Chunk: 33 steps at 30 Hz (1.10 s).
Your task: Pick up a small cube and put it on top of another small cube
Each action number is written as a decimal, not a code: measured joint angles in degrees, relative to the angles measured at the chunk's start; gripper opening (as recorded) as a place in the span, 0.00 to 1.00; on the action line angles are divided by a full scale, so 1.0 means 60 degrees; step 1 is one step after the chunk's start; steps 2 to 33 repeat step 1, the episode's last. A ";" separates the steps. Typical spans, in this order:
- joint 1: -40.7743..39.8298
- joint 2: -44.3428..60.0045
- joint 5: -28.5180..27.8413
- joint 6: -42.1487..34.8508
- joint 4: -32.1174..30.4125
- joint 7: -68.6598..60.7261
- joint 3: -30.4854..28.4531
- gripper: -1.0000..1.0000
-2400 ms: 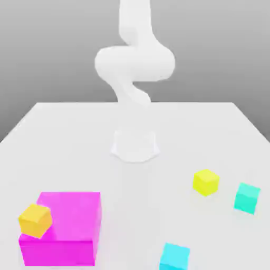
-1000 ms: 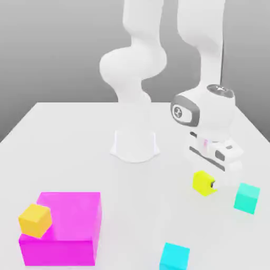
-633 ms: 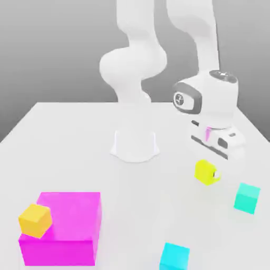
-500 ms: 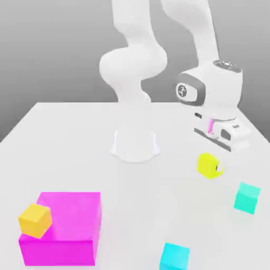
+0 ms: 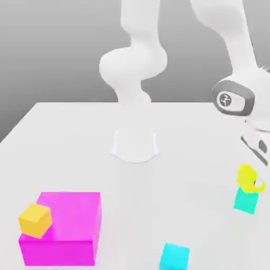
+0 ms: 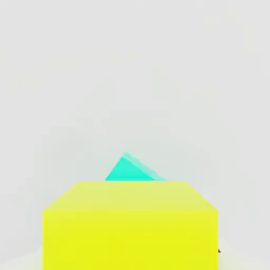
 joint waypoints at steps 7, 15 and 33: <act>0.0000 0.0000 0.0000 0.0000 0.0000 0.0000 0.0000 1.00; 0.0000 0.0000 0.0000 0.0000 0.0000 0.0000 0.0000 1.00; 0.0000 0.0000 0.0000 0.0000 0.0000 0.0000 0.0000 1.00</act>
